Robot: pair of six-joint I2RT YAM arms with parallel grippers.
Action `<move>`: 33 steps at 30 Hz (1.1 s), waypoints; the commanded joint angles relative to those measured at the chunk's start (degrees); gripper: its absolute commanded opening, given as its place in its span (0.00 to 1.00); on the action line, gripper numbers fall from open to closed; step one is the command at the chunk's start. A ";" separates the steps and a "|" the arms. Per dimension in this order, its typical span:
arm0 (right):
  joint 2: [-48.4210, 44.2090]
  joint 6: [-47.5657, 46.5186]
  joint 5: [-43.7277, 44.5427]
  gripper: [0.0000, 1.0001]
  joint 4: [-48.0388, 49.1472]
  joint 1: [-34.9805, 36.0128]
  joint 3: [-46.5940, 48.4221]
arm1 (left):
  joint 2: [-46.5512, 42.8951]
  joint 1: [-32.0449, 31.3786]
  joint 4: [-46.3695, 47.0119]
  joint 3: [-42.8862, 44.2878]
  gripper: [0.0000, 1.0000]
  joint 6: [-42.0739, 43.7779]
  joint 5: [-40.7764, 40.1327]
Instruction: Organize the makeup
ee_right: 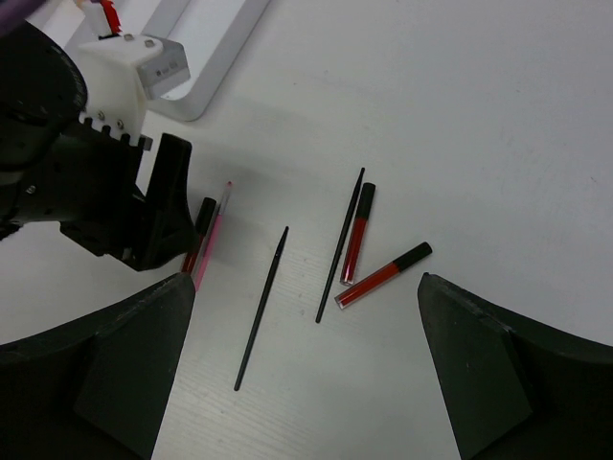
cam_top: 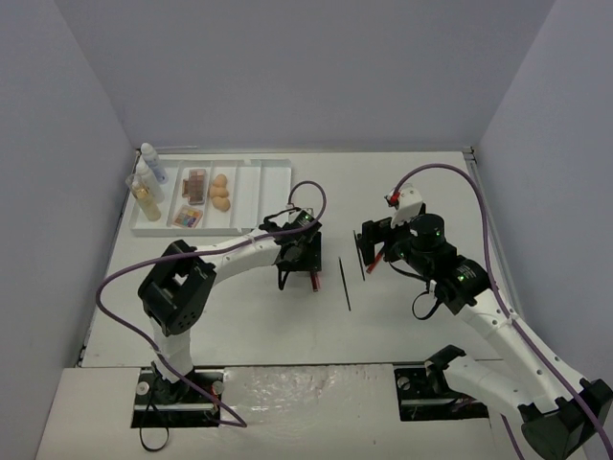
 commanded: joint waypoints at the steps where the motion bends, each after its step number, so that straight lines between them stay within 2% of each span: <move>1: -1.08 0.56 -0.68 1.00 3.69 -0.33 -0.25 | 0.65 -1.93 1.88 4.75 0.54 -4.22 -1.51; 8: -1.93 0.57 -0.55 1.00 3.69 -0.33 -0.76 | 1.89 -2.05 0.81 4.45 0.45 -4.32 -1.86; 16: -1.42 0.25 -0.25 1.00 3.69 -0.33 -0.58 | 2.67 -2.11 -0.85 4.00 0.27 -4.30 -2.31; 26: -0.71 0.29 -0.49 1.00 3.78 -0.25 -0.82 | 3.04 -2.20 0.10 3.42 0.27 -5.29 -1.49; 33: -0.95 0.13 -0.41 1.00 3.69 -0.33 -0.90 | 4.10 -2.29 0.68 4.08 0.32 -5.98 -0.95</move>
